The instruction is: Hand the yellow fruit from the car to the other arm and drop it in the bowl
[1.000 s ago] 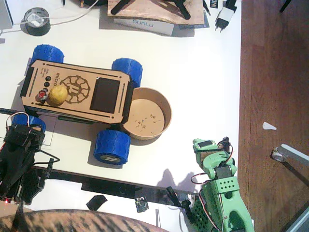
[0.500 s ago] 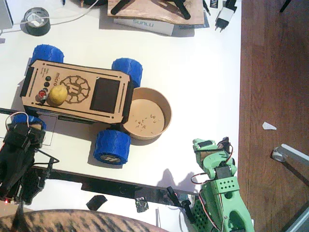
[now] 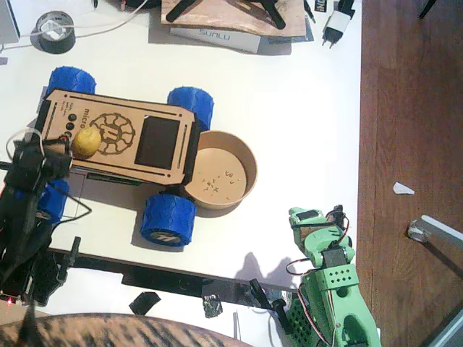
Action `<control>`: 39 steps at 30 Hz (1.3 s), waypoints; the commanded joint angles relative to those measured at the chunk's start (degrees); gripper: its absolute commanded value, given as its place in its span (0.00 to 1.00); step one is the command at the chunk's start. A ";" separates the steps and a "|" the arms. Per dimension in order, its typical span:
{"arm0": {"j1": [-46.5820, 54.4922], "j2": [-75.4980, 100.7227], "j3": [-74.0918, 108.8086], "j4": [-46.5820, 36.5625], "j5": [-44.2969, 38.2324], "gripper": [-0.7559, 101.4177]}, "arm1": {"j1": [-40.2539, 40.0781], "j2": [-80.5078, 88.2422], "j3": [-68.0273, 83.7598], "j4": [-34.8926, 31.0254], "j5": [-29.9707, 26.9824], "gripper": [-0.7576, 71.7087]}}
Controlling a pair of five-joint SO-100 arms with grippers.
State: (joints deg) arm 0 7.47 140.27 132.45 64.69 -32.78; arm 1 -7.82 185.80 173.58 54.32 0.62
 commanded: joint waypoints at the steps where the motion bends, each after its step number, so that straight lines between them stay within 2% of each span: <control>1: -0.35 -2.81 -7.47 1.93 0.44 0.02 | 0.18 0.35 -0.18 0.09 0.09 0.02; 8: -6.68 -2.11 -10.02 1.41 4.83 0.04 | 0.18 0.35 -0.18 0.09 0.09 0.02; 11: -10.55 -2.64 -10.02 0.97 7.73 0.12 | 0.18 0.35 -0.18 0.09 0.09 0.02; 14: -12.48 -3.16 -10.02 0.70 9.84 0.16 | 0.18 0.35 -0.18 0.09 0.09 0.02; 23: -11.95 -10.46 -10.02 -4.66 13.54 0.24 | 0.18 0.35 -0.18 0.09 0.09 0.02; 26: -11.87 -11.60 -10.02 -5.89 13.89 0.35 | 0.18 0.35 -0.18 0.09 0.00 0.02; 28: -11.78 -12.66 -10.02 -6.15 13.89 0.38 | 0.18 0.35 -0.18 0.09 0.00 0.02; 35: -8.00 -20.48 -10.20 -13.10 13.01 0.41 | 0.09 0.35 -0.18 0.09 -0.09 0.02; 39: -4.57 -24.70 -15.12 -10.37 13.01 0.42 | 0.09 0.35 -0.18 0.09 -0.09 0.01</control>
State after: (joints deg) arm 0 1.23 117.69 122.87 53.44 -19.60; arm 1 -7.82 185.80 173.58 54.32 0.62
